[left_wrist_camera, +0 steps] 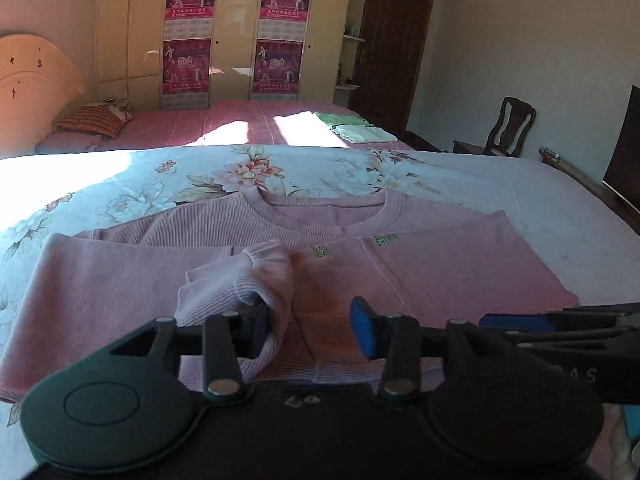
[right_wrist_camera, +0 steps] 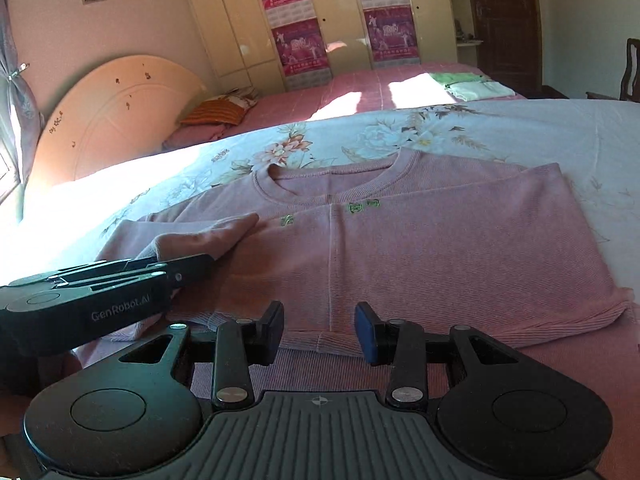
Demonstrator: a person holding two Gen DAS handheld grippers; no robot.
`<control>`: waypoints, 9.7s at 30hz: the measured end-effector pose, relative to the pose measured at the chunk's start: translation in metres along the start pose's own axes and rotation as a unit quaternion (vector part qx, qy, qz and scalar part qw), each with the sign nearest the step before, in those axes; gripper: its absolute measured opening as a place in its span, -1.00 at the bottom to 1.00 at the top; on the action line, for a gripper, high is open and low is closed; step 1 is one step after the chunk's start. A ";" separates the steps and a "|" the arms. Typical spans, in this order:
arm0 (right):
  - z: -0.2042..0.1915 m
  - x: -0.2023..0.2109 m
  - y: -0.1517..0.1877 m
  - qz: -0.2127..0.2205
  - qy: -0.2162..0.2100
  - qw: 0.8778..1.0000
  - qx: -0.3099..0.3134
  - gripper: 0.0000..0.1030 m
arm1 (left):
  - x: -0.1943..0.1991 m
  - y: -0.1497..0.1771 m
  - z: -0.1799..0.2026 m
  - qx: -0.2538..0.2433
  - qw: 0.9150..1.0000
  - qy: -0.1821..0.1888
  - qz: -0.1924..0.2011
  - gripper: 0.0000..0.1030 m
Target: Fold small clothes
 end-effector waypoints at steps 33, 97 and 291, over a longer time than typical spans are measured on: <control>-0.117 -0.095 -0.021 -0.003 -0.011 0.981 0.193 -0.27 | 0.038 0.009 -0.183 0.178 0.972 -0.150 -0.022 0.31; 0.081 -0.077 -0.035 -0.010 0.013 0.992 -0.122 0.03 | -0.022 -0.047 -0.179 0.127 0.977 -0.173 -0.012 -0.40; 0.123 0.097 -0.021 0.055 0.042 0.992 -0.104 -0.80 | 0.094 -0.057 -0.090 0.227 0.972 -0.030 0.059 -0.89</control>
Point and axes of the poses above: each gripper's, at about its wrist camera, not at the fingertips, and x roughly against the way its jaws point, z to its right, y to its underside, the point moved 8 cm from there along -x, roughly the way its jaws point, and after that the axes turned 12 degrees about x, right-handed, at the moved point
